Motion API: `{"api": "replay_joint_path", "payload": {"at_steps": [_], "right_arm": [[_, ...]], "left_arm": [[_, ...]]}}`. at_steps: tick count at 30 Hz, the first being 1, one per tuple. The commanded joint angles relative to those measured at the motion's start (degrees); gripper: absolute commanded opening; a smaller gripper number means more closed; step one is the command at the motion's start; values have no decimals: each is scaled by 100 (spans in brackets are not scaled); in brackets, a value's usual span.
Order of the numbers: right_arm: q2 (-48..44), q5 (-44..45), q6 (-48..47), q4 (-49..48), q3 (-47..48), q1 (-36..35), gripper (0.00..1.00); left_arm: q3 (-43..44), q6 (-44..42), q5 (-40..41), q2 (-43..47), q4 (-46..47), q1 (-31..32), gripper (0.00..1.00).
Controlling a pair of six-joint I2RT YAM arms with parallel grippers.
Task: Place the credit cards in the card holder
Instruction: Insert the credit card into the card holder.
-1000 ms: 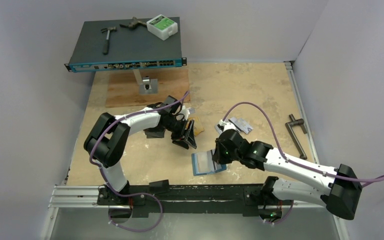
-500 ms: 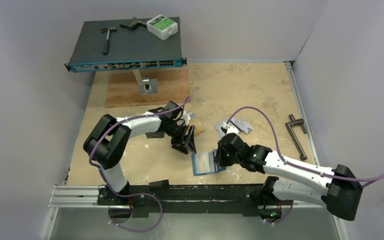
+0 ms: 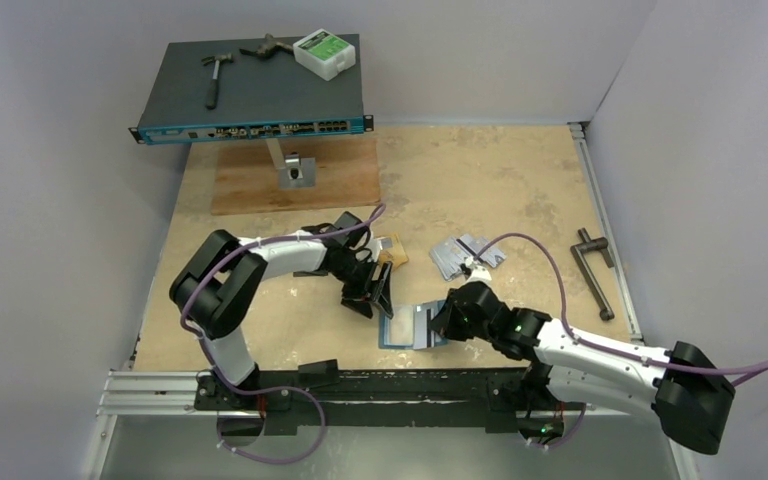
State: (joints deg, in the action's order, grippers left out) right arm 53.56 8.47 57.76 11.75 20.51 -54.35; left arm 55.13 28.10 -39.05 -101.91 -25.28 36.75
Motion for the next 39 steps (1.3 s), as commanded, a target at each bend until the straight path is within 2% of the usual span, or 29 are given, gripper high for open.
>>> {"api": "replay_joint_path", "payload": {"at_steps": [1,9,18,22,29,35,37,39], "right_arm": [[-183,207,565,-40,-429,13,0],[-536,548,1294,440,-866,12,0],[-29,330,1327,-120,-1014,12,0],[-87,332,1333,-138,-1032,12,0],[-488,434,1341,193,-933,12,0],[-471,418,1128,80,-744,12,0],[-510,401,1091,50,-727,10,0],[-672,393,1118,79,-729,12,0]], "left_arm": [[-208,-92,647,240,-70,34,66],[-196,-12,342,-66,140,275,70],[167,-144,-383,-470,297,564,71],[248,-194,-437,-503,261,611,70],[120,-204,-207,-68,263,534,53],[192,-142,-77,-119,183,438,48],[168,-122,42,-131,141,379,43],[187,-152,223,-159,42,319,33]]}}
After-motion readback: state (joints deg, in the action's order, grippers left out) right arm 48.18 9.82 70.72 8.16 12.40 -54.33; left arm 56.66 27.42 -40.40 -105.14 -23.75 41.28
